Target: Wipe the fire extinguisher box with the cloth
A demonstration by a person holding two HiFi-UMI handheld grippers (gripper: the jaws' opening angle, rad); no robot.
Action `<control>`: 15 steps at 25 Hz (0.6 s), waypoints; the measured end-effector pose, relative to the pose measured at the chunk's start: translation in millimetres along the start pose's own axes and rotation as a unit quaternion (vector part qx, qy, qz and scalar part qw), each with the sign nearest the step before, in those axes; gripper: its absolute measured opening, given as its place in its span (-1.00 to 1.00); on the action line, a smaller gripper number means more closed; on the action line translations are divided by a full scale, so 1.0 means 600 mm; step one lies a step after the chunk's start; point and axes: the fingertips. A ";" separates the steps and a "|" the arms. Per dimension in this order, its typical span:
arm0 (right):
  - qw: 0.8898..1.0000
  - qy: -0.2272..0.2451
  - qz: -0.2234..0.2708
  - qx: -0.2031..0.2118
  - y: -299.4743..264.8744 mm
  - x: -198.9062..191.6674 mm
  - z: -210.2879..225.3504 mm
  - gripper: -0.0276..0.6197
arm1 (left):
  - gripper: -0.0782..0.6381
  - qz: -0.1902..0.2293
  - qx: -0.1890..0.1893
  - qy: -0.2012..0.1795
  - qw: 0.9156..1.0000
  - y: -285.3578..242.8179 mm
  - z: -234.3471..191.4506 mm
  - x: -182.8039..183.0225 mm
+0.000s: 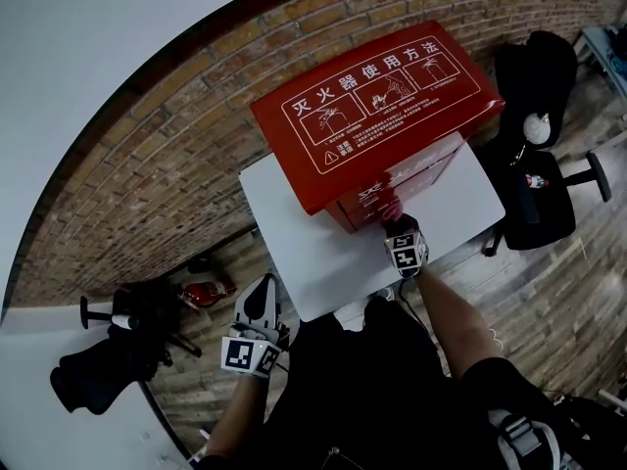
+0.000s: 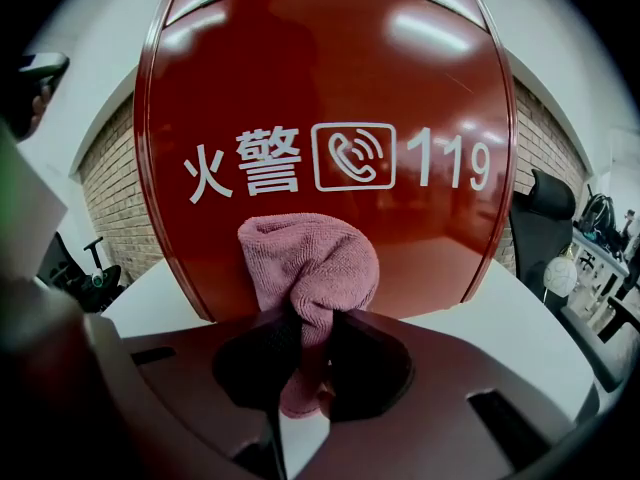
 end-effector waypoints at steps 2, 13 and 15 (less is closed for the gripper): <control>1.000 0.002 0.000 0.006 0.001 0.000 -0.014 -0.70 | -0.64 0.004 -0.005 -0.002 1.000 0.000 0.000 0.005; 0.999 0.025 -0.004 0.046 -0.001 -0.006 -0.109 -0.70 | -0.64 0.000 -0.012 -0.010 1.000 0.018 -0.018 0.010; 0.998 0.032 -0.005 0.054 0.000 -0.004 -0.129 -0.70 | -0.65 -0.002 -0.011 -0.006 1.000 0.022 -0.022 0.012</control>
Point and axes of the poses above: the fingertips, and each gripper's own axes: y backward along the fingers, z to its right, x out of its top, and after that the axes turned 6 degrees about z, right-handed
